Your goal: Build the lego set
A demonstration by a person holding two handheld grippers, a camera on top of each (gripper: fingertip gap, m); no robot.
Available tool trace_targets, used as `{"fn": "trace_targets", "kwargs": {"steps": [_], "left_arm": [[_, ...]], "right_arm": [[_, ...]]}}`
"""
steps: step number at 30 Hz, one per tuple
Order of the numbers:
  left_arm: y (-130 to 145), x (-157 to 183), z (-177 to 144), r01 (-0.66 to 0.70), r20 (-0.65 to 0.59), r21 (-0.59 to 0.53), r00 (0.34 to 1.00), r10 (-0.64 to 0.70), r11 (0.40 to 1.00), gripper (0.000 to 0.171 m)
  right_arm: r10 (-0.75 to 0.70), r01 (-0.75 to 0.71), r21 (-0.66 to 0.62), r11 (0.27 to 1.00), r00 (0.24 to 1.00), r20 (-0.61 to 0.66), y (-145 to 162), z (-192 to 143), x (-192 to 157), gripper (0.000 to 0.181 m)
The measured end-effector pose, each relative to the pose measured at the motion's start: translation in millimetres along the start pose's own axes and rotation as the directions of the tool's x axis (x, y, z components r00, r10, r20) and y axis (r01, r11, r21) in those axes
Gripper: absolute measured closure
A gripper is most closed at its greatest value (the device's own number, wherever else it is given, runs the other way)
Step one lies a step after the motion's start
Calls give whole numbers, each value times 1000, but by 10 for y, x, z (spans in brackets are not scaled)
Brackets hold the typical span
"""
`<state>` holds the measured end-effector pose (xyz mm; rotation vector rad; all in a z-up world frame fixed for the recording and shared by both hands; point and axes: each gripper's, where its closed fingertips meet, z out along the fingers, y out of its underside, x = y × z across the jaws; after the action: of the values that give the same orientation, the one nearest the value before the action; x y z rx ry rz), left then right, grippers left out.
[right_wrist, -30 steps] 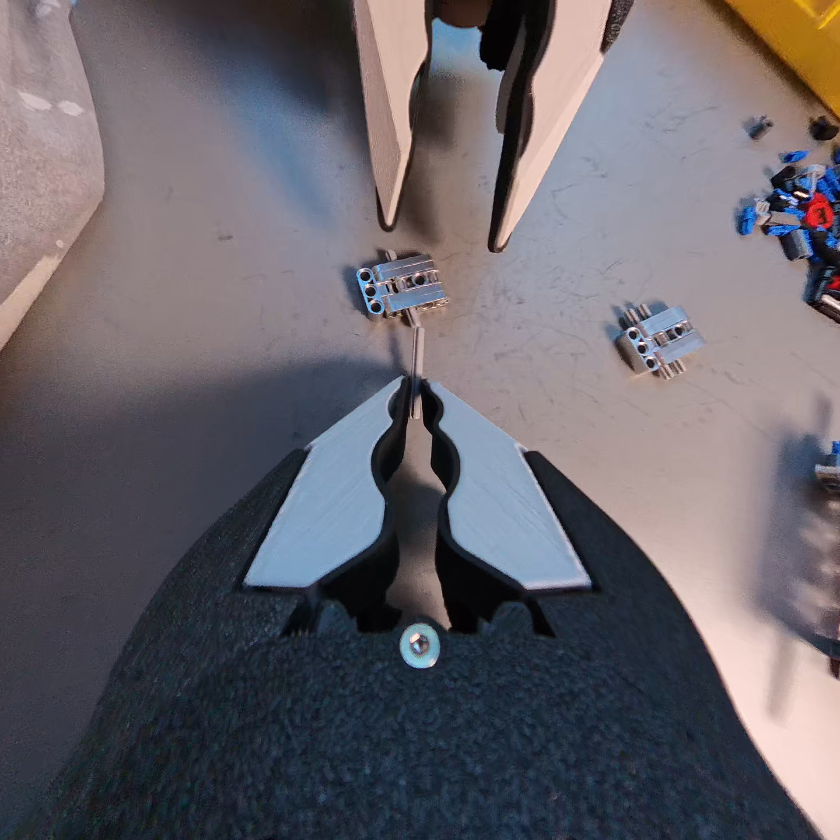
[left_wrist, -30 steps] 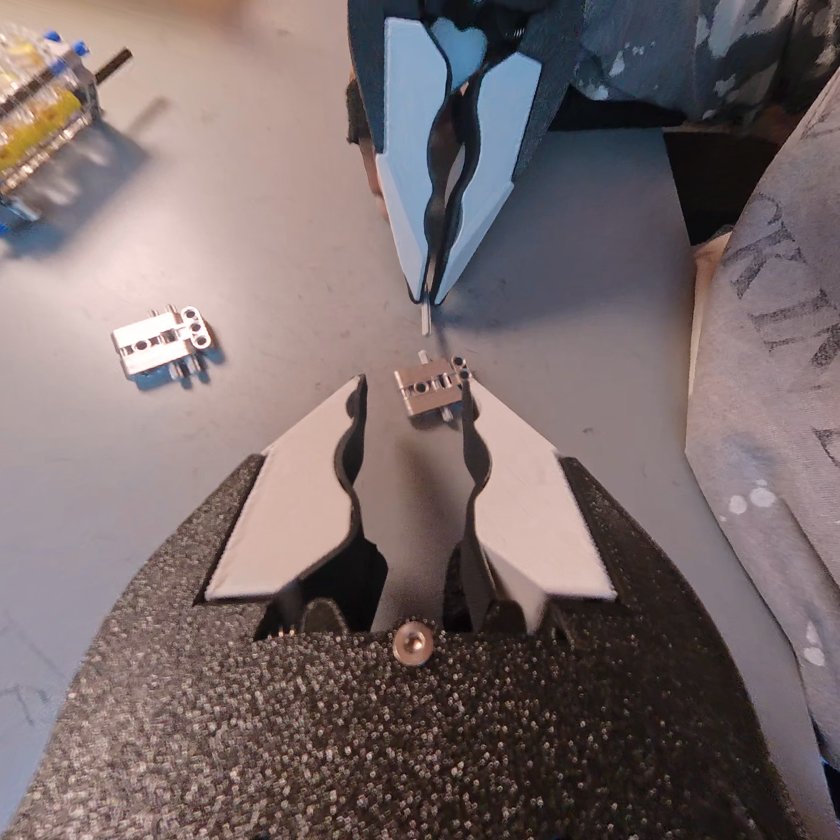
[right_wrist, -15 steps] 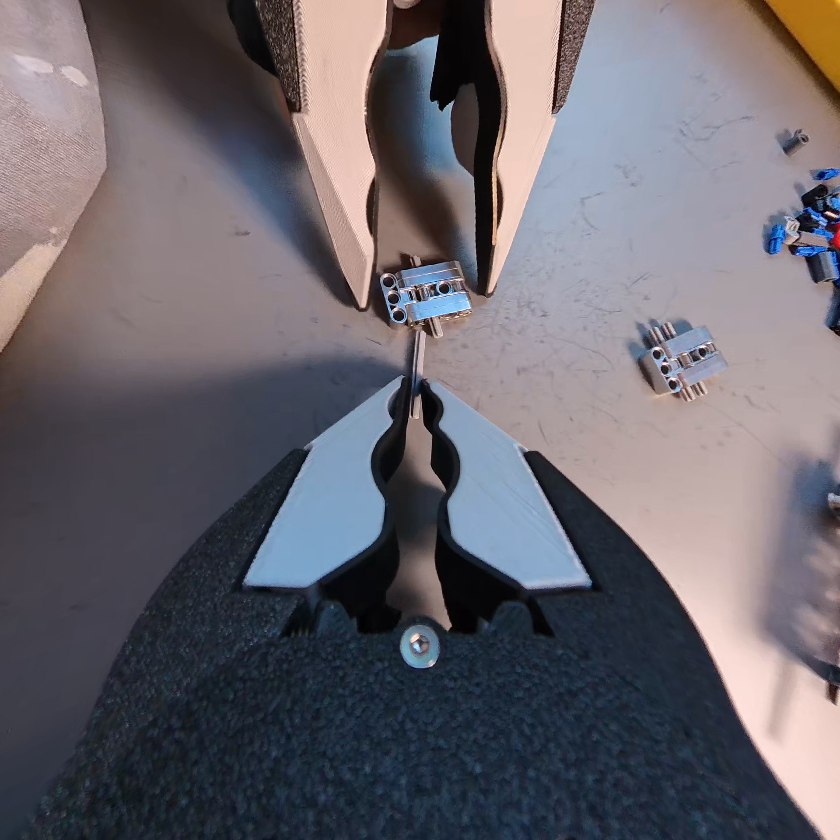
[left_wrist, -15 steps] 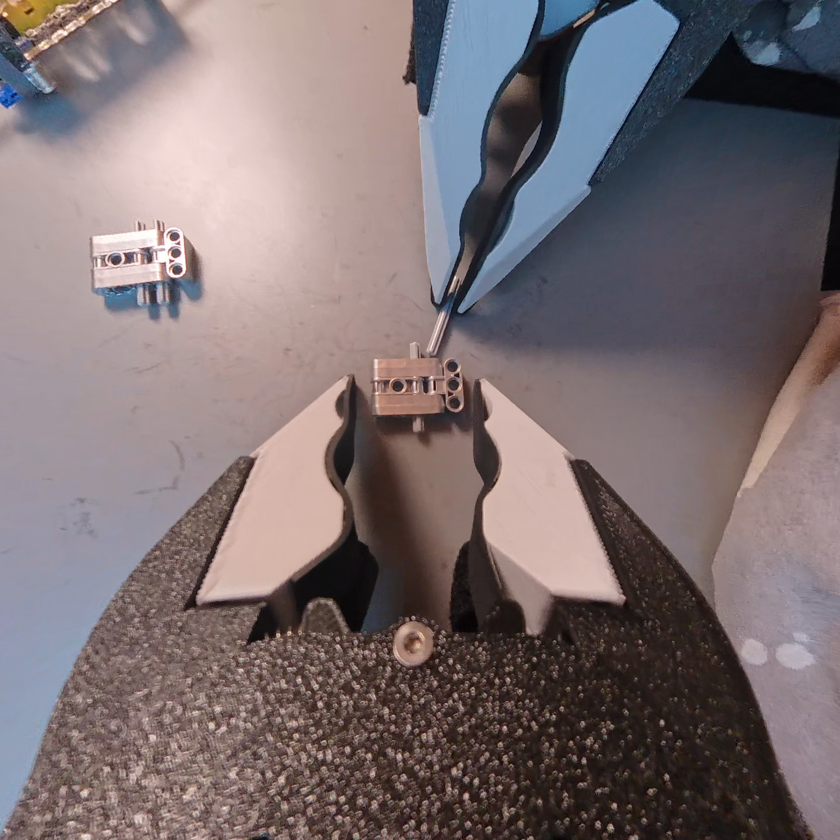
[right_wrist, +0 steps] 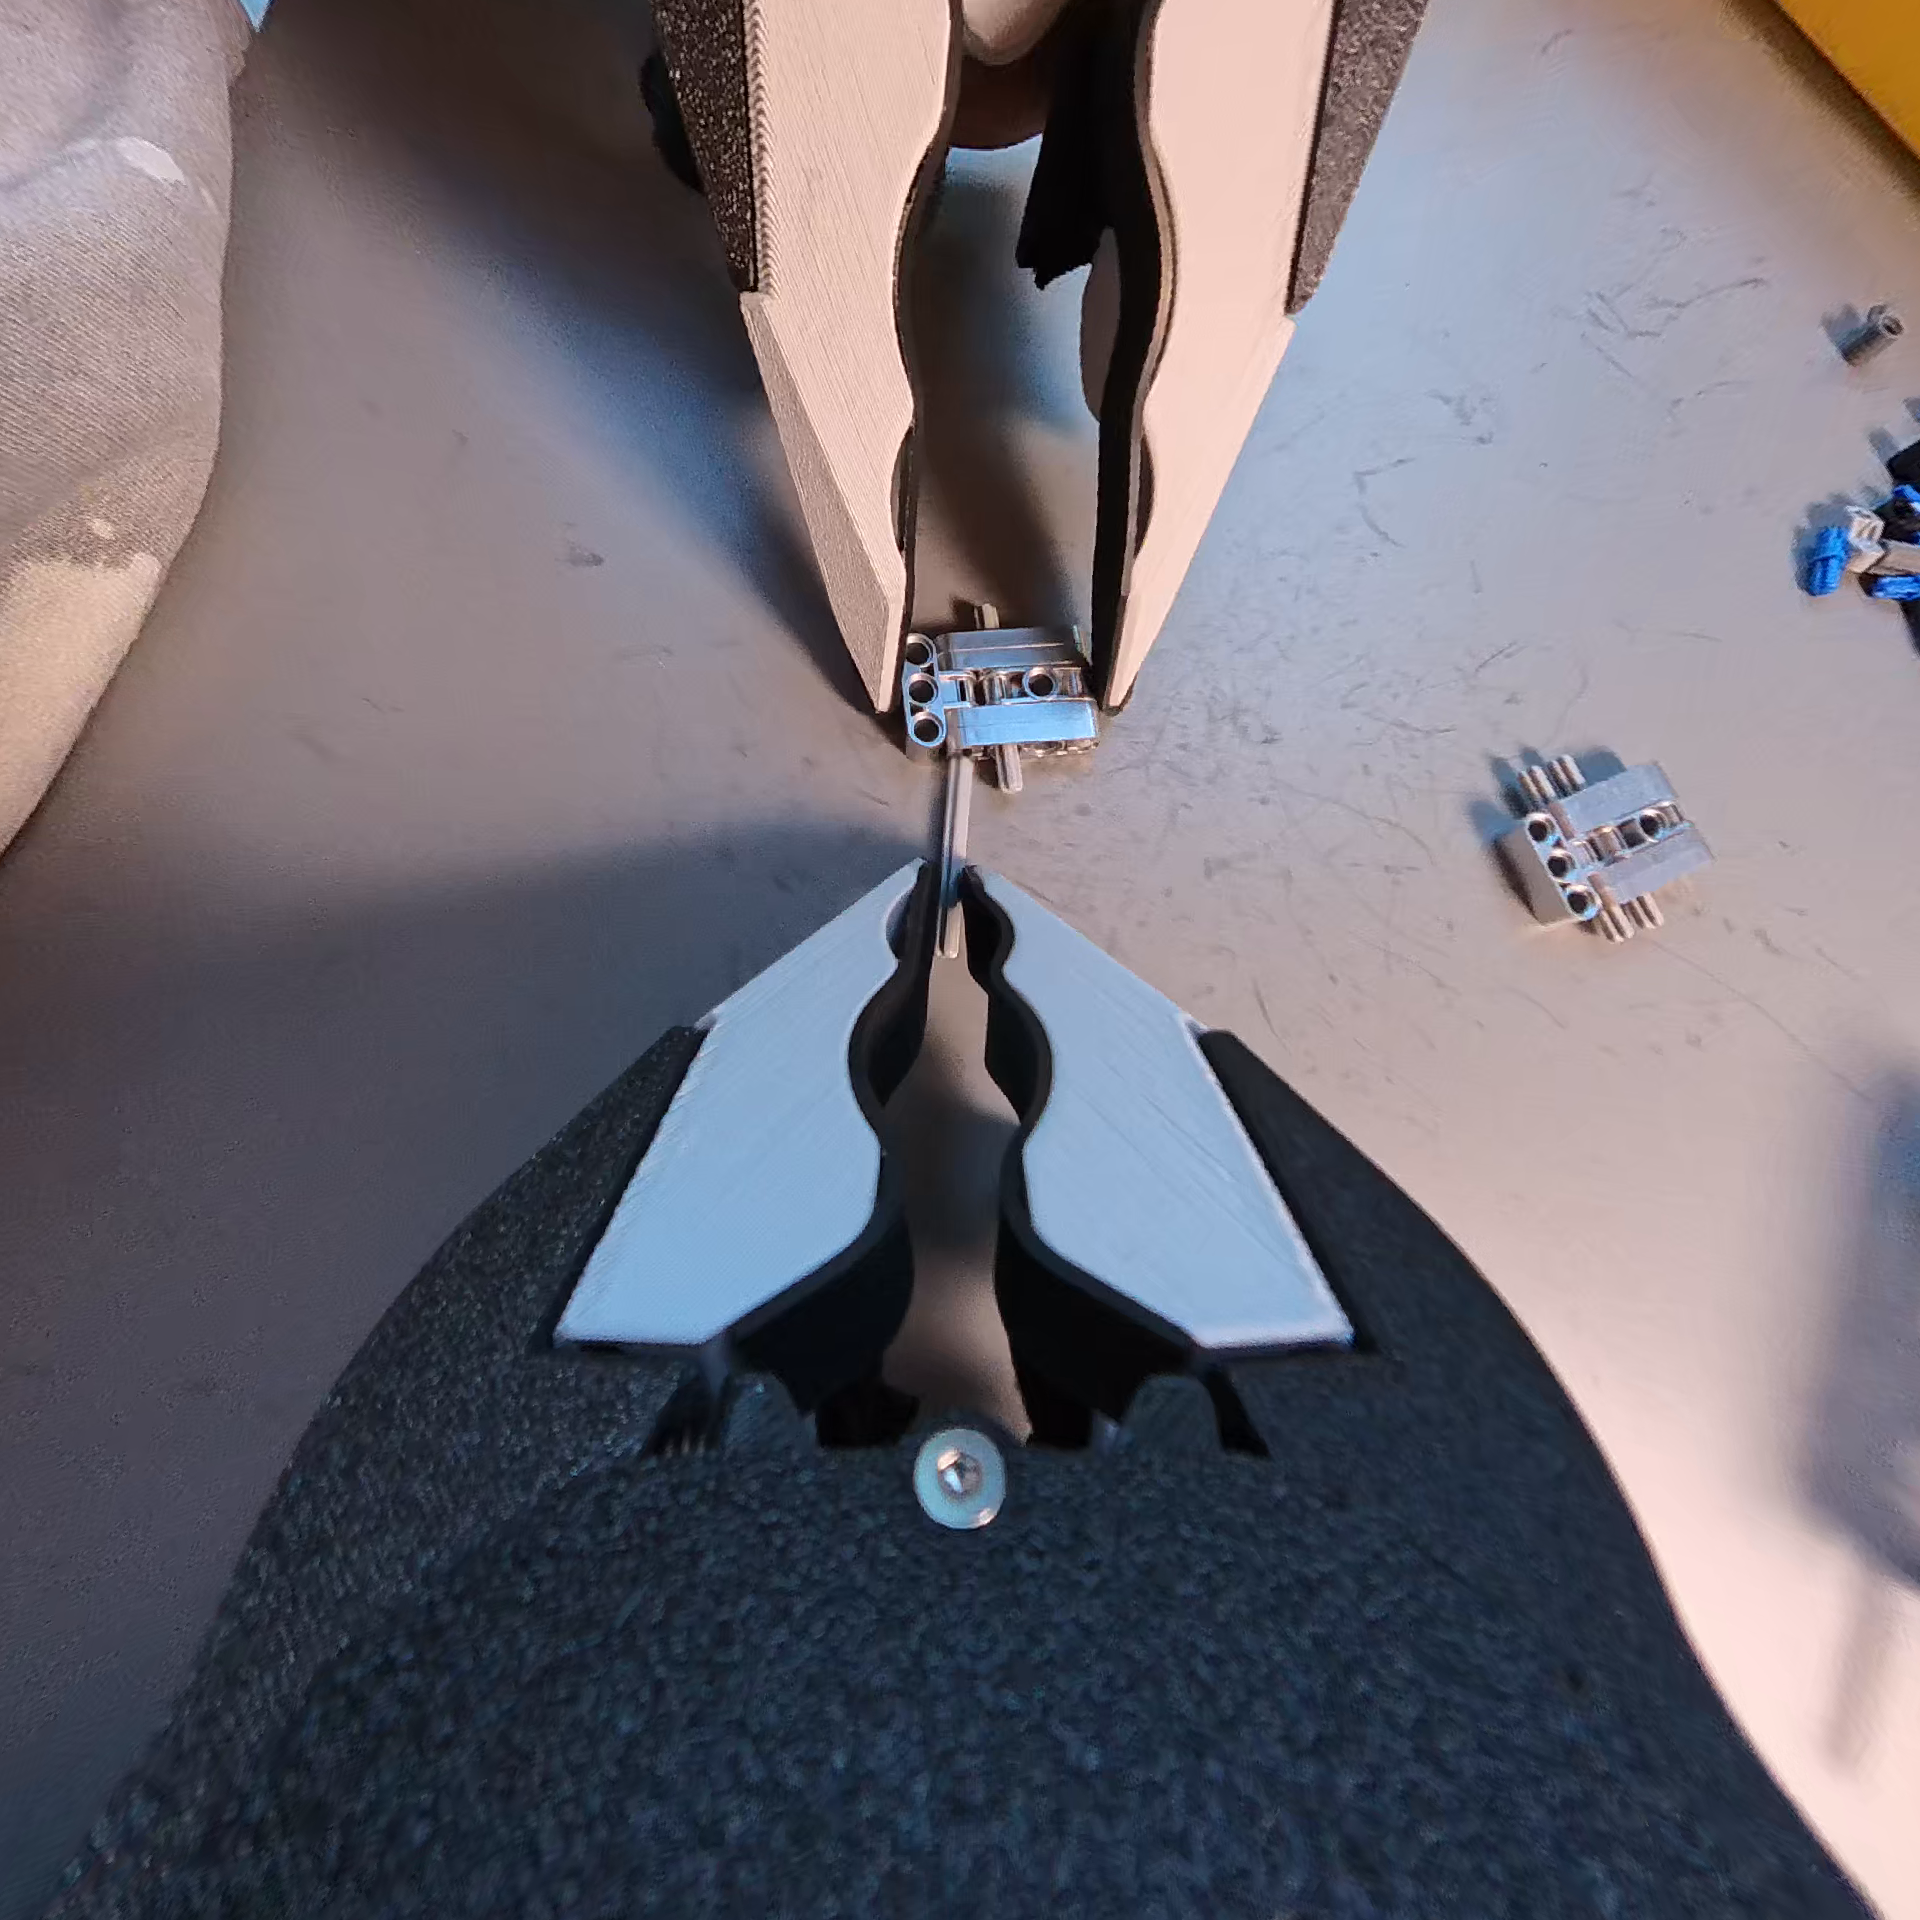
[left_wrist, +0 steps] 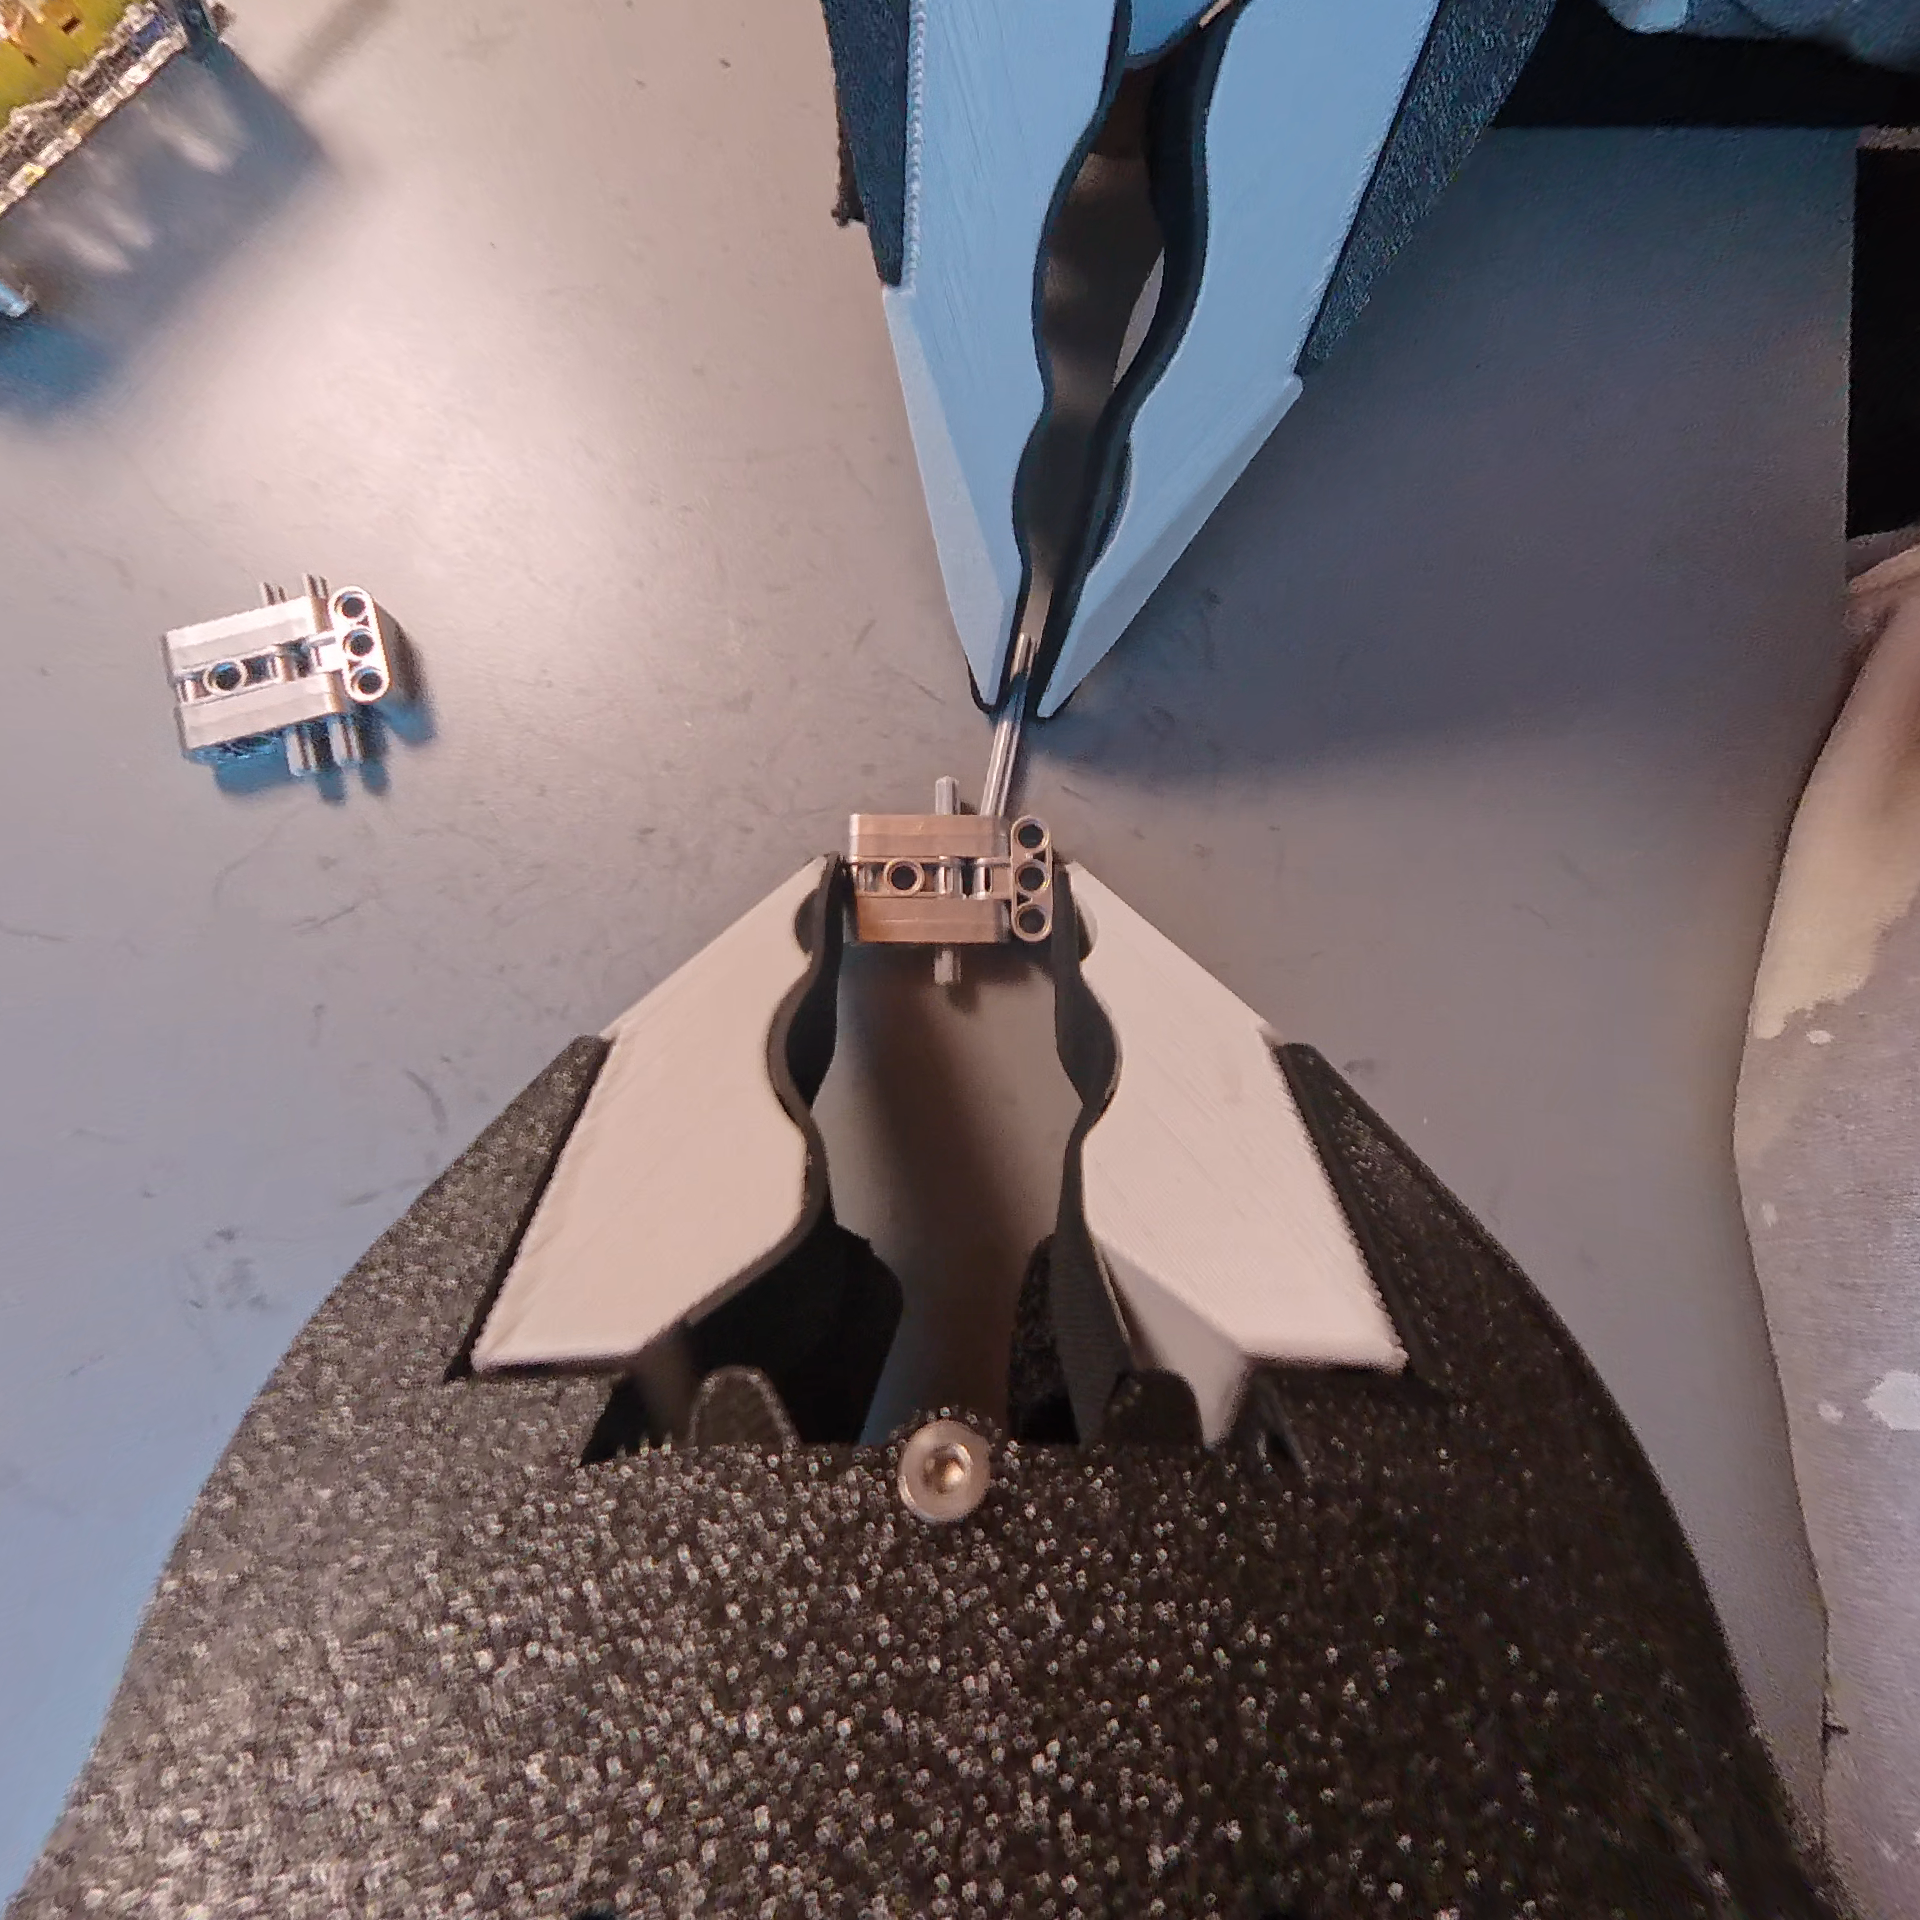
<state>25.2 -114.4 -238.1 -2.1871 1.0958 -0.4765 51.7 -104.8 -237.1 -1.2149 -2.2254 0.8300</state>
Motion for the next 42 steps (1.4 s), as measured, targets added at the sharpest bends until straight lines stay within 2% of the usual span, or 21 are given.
{"fn": "trace_targets", "kwargs": {"steps": [20, 25, 27, 32, 34, 40, 42], "left_arm": [[-5, 14, 4, -34, -38, -20, 999, 33, 999, 134], [-20, 31, 18, -40, -44, -20, 998, 39, 999, 134], [-30, 42, 28, -46, -49, -20, 998, 45, 999, 134], [-33, 44, 30, -43, -55, -15, 998, 43, 999, 134], [-33, 44, 29, -43, -56, -15, 998, 42, 999, 134], [-34, 44, 30, -47, -48, -20, 998, 46, 999, 134], [-34, 44, 29, -52, -48, -16, 998, 51, 999, 134]], "right_arm": [[-21, 21, 7, 1000, 1000, 2, -23, 15, -29, 180], [-34, 34, 61, 998, 999, 14, -154, 16, -63, 181], [-50, 50, 26, 998, 999, 8, -113, 56, -68, 181], [-2, 5, 73, 997, 999, -37, -135, -116, 45, 181], [9, -6, 65, 998, 999, -50, -101, -152, 84, 180], [67, -65, -39, 997, 997, 41, 38, -74, -112, 164], [64, -63, -46, 997, 998, 19, 22, -43, -120, 163]]}}
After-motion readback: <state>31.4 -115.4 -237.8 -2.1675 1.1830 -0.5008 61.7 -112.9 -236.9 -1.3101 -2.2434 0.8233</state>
